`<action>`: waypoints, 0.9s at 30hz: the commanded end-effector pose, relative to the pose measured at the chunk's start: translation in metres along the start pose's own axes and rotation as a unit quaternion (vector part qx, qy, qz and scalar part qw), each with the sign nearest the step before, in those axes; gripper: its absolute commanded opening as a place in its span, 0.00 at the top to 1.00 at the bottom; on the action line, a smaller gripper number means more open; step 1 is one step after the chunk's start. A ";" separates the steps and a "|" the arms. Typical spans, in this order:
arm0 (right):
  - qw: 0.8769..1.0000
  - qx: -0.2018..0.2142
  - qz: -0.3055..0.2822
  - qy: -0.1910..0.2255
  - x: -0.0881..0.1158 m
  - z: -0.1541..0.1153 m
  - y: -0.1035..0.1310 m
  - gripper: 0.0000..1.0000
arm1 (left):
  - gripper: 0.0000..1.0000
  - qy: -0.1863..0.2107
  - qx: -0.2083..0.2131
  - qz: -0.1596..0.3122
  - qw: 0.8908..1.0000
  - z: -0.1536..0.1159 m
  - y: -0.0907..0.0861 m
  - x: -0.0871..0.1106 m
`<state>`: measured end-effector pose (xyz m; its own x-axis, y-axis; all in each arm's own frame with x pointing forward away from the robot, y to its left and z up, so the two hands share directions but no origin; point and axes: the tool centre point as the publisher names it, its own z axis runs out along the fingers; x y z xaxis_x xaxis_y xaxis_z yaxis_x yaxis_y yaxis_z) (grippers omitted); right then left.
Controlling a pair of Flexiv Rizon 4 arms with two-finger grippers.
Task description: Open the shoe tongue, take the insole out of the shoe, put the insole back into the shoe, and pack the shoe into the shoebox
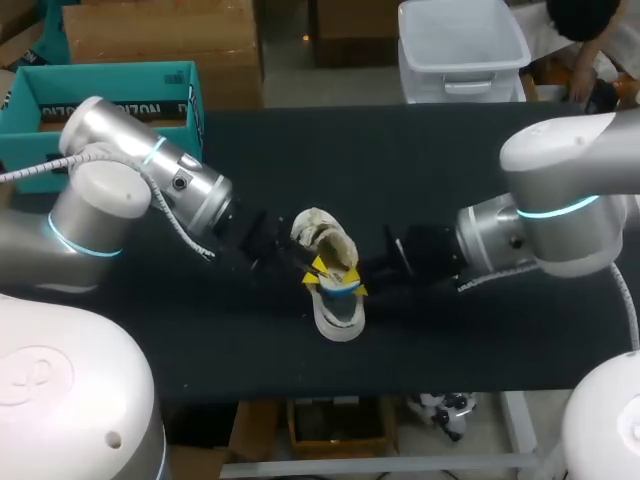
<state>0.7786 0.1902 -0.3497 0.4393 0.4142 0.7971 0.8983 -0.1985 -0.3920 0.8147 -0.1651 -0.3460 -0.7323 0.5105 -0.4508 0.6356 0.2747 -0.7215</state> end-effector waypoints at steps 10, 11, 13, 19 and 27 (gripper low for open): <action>0.999 -0.022 -0.019 -0.020 0.001 0.005 0.005 1.00 | 0.00 0.012 0.029 0.017 0.999 -0.009 -0.006 -0.005; 0.999 -0.024 -0.022 -0.019 0.001 0.005 0.005 1.00 | 0.00 0.013 0.030 0.019 0.999 -0.010 -0.008 -0.004; 0.999 -0.029 -0.027 -0.018 0.001 0.005 0.005 1.00 | 0.00 0.010 0.025 0.026 0.999 -0.012 -0.013 -0.003; 0.999 -0.040 -0.031 -0.007 -0.003 0.004 0.004 1.00 | 0.40 0.015 0.022 0.041 0.999 -0.009 -0.024 0.001; 0.996 -0.055 -0.045 -0.050 -0.006 0.006 0.005 1.00 | 0.52 0.011 0.021 0.040 0.999 -0.014 -0.029 0.000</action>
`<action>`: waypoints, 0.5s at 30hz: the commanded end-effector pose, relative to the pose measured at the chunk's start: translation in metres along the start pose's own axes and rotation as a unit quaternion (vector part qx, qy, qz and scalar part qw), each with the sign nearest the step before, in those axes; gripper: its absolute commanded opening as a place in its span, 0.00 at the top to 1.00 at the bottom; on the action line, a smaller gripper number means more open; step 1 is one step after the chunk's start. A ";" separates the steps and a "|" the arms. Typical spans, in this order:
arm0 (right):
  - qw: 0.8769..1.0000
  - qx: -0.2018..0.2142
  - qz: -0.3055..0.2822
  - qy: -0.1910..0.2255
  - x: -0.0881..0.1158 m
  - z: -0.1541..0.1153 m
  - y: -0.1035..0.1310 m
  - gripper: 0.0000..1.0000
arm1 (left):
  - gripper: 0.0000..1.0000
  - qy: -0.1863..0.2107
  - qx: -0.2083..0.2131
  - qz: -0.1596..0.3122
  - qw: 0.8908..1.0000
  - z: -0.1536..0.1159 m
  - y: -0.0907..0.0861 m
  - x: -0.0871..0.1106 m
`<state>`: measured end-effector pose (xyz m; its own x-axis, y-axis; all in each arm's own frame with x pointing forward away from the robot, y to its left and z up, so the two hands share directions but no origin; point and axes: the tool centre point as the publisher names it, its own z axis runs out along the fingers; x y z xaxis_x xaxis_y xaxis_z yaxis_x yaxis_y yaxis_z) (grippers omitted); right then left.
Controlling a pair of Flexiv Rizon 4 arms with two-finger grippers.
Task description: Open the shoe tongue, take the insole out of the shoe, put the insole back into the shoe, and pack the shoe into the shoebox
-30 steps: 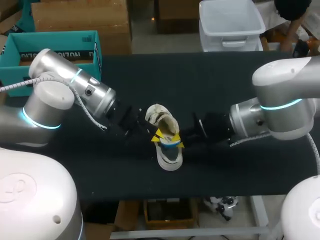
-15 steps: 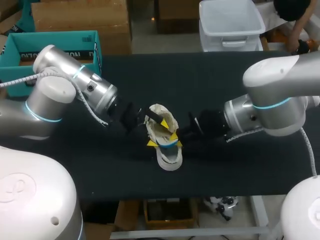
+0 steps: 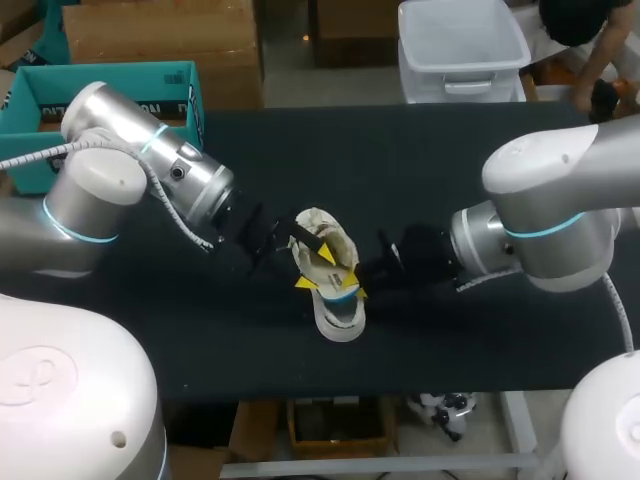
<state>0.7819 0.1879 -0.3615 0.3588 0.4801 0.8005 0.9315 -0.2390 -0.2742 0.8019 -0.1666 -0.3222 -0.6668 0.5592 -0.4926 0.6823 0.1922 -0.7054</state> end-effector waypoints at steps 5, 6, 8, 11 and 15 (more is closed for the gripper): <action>0.999 -0.013 -0.023 -0.045 -0.001 0.010 0.001 1.00 | 0.24 -0.027 0.000 -0.011 1.000 -0.029 -0.007 0.001; 0.998 -0.017 -0.030 -0.053 -0.001 0.012 0.002 1.00 | 0.24 -0.029 0.000 -0.012 1.000 -0.034 -0.008 0.001; 0.998 -0.018 -0.035 -0.054 -0.001 0.013 0.003 1.00 | 0.23 -0.034 0.002 -0.017 0.999 -0.036 -0.009 0.001; 0.997 -0.021 -0.039 -0.056 -0.002 0.014 0.004 1.00 | 0.21 -0.036 0.002 -0.023 0.999 -0.046 -0.012 0.000; 0.997 -0.031 -0.046 -0.054 0.001 0.007 -0.001 0.60 | 0.16 -0.042 -0.007 -0.035 0.998 -0.058 -0.016 -0.003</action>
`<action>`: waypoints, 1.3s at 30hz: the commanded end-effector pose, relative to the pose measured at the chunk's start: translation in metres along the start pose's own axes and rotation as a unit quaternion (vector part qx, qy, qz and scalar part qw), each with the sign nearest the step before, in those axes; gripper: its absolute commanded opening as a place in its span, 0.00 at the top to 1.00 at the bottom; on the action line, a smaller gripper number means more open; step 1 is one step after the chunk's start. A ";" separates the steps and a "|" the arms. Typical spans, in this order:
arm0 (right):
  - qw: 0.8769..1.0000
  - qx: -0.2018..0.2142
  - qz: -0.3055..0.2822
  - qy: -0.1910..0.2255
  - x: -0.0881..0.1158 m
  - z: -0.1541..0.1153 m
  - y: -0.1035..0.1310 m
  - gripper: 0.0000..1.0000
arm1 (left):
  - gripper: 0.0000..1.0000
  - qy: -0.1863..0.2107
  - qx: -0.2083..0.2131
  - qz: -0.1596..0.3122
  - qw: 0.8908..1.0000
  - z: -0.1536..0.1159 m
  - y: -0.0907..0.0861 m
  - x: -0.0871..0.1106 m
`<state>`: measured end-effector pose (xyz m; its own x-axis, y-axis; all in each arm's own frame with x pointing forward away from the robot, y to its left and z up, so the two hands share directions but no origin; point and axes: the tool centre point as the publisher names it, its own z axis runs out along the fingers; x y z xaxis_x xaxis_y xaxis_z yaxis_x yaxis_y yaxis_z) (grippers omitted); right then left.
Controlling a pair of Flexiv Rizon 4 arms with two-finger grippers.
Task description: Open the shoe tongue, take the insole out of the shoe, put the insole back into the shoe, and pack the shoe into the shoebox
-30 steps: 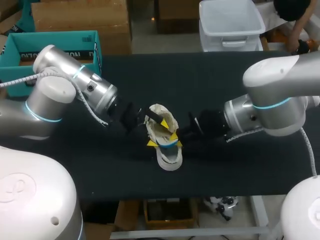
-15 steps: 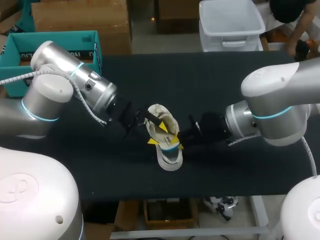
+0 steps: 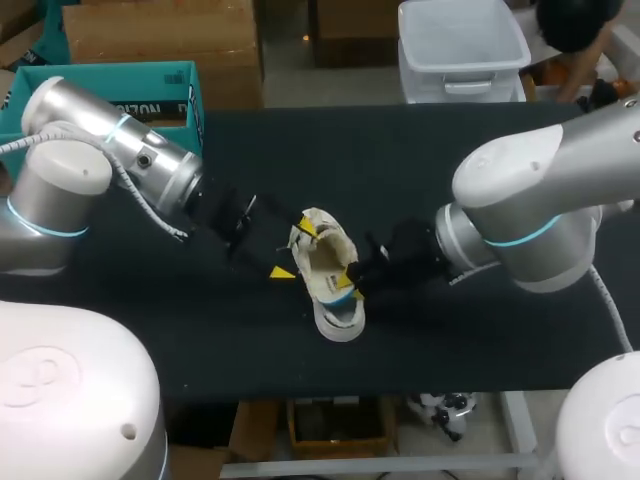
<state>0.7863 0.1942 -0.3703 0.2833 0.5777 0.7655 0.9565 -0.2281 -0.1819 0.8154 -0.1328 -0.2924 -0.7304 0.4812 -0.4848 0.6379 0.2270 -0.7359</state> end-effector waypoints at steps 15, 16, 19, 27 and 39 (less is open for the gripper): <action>0.999 -0.040 -0.011 -0.019 0.008 -0.029 -0.033 0.88 | 0.15 -0.014 -0.027 -0.052 0.998 -0.037 -0.022 -0.013; 0.999 -0.033 -0.009 -0.019 0.007 -0.026 -0.032 0.98 | 0.15 -0.015 -0.029 -0.060 0.998 -0.038 -0.022 -0.013; 1.000 -0.019 -0.007 -0.018 0.003 -0.019 -0.031 1.00 | 0.16 -0.019 -0.037 -0.072 0.997 -0.043 -0.023 -0.014; 0.999 0.001 0.004 -0.032 -0.008 -0.009 -0.027 1.00 | 0.16 -0.031 -0.050 -0.100 0.993 -0.062 -0.025 -0.012; 0.997 -0.025 -0.020 -0.063 -0.006 -0.024 -0.026 1.00 | 0.12 -0.039 -0.096 -0.173 0.979 -0.079 -0.039 -0.012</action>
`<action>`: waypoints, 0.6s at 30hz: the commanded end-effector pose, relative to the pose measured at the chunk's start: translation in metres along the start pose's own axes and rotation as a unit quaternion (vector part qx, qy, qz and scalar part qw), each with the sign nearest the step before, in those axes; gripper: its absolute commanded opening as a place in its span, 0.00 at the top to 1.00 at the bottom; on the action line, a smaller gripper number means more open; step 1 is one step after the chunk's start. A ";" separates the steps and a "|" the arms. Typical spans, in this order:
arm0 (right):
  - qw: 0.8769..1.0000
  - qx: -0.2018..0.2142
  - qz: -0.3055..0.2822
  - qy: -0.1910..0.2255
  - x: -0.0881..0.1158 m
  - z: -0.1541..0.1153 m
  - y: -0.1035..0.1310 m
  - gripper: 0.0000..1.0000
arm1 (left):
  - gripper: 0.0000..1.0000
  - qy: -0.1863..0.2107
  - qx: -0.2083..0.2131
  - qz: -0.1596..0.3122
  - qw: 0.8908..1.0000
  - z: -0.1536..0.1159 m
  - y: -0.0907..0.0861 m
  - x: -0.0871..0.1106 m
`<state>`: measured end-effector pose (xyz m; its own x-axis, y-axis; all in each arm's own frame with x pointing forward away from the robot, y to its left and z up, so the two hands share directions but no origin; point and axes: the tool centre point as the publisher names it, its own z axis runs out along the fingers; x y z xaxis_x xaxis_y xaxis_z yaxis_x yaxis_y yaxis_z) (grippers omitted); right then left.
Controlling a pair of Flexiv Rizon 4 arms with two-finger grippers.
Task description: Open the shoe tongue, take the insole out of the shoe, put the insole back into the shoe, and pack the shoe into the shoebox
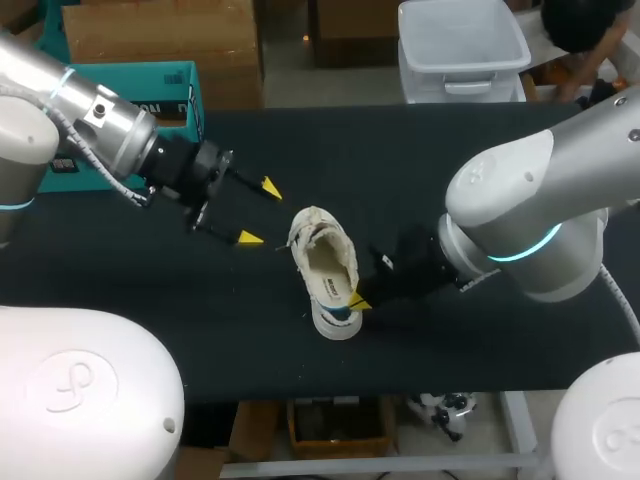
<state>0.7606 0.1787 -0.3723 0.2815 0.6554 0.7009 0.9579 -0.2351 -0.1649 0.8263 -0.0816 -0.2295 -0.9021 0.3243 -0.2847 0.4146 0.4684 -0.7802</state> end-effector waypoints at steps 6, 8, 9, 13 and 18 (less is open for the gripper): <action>0.997 -0.041 -0.063 -0.025 0.028 -0.035 -0.011 1.00 | 0.00 -0.047 -0.068 -0.097 0.992 -0.009 -0.016 0.009; 0.996 -0.036 -0.074 -0.026 0.029 -0.034 -0.011 1.00 | 0.00 -0.048 -0.081 -0.125 0.988 -0.010 -0.018 0.011; 0.996 -0.031 -0.080 -0.023 0.029 -0.033 -0.009 1.00 | 0.00 -0.048 -0.088 -0.137 0.986 -0.011 -0.019 0.011; 0.996 -0.013 -0.089 -0.023 0.025 -0.026 -0.005 1.00 | 0.00 -0.045 -0.111 -0.179 0.977 -0.009 -0.021 0.015; 0.996 -0.015 -0.082 -0.035 0.014 -0.033 -0.006 1.00 | 0.00 -0.043 -0.125 -0.228 0.965 -0.012 -0.021 0.019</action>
<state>0.7577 0.1728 -0.3393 0.1158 0.7291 0.6746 0.9899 -0.1407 -0.0178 0.8066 -0.0764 -0.2170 -0.9999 0.0034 -0.0119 0.0109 0.6986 -0.7155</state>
